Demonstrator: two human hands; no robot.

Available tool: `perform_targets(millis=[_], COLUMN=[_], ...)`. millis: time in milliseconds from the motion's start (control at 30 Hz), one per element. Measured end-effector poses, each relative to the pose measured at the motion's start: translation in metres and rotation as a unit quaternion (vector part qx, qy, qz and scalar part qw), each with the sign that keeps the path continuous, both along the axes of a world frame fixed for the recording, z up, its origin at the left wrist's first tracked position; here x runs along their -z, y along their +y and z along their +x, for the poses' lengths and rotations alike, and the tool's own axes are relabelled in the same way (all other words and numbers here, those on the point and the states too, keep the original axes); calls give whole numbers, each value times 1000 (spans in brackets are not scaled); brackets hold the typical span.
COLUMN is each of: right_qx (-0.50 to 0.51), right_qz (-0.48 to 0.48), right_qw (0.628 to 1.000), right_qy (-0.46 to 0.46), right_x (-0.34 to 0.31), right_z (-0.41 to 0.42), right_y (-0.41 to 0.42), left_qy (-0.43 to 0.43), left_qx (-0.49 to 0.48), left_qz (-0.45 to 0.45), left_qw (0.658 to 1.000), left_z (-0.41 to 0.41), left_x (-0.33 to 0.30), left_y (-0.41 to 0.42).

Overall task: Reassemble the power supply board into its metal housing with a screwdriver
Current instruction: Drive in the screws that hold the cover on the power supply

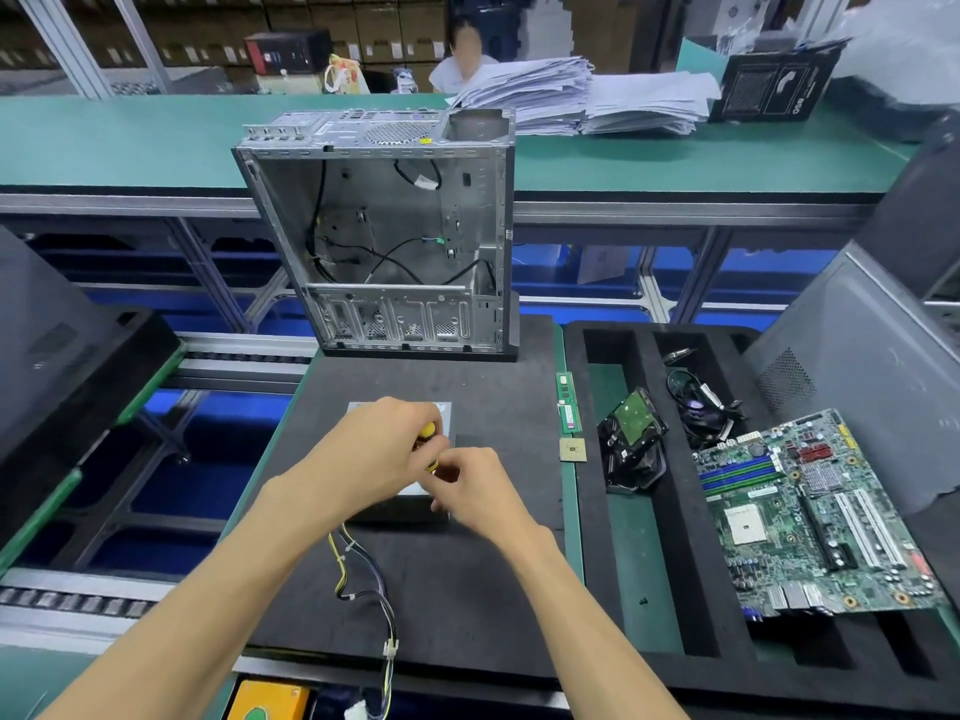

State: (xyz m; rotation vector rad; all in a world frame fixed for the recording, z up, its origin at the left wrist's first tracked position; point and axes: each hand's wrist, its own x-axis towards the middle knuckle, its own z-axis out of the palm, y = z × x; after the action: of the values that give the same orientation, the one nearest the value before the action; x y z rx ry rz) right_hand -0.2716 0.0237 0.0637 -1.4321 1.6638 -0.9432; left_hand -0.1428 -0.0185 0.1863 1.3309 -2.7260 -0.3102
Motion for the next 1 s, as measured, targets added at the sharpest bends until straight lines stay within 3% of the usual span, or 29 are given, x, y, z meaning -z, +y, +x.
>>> perform_targets(millis=[100, 233, 300, 367, 433, 500, 567, 667, 733, 800, 900, 1000], right_qx=[14, -9, 19, 46, 59, 100, 177, 303, 337, 331, 307, 312], right_qz=[6, 18, -3, -37, -24, -8, -10, -13, 18, 45, 31, 25], right_qw=[1000, 995, 996, 993, 994, 995, 973, 920, 899, 887, 858, 863], right_qy=[7, 95, 90, 99, 85, -11, -145, -248, -278, -318, -411, -396], right_x=[-2, 2, 1, -1, -3, -4, -4, -4, -3, 0, 5, 4], right_z=[4, 7, 5, 3, 4, 7, 13, 16, 16, 18, 31, 40], right_y=[-2, -8, -7, -8, -11, -14, -19, -26, -27, -27, -28, -29], left_qy=[61, 119, 145, 224, 313, 353, 312, 224, 177, 190, 198, 208], left_qx=[31, 23, 17, 9, -40, -148, -246, -311, -301, -247, -208, -196], left_qz=[-2, -12, 57, 173, 210, 156, 101, 164, 230, 266, 247, 245], left_qw=[998, 993, 988, 959, 925, 911, 912, 909, 908, 912, 925, 927], left_z=[-2, 0, 7, 18, 32, 49, 70, 94, 99, 98, 100, 105], left_x=[9, 20, 22, 23, 31, 47, 68, 103, 116, 125, 130, 131], left_y=[8, 10, 8, 0, -15, -34, -53, -69, -69, -67, -69, -74])
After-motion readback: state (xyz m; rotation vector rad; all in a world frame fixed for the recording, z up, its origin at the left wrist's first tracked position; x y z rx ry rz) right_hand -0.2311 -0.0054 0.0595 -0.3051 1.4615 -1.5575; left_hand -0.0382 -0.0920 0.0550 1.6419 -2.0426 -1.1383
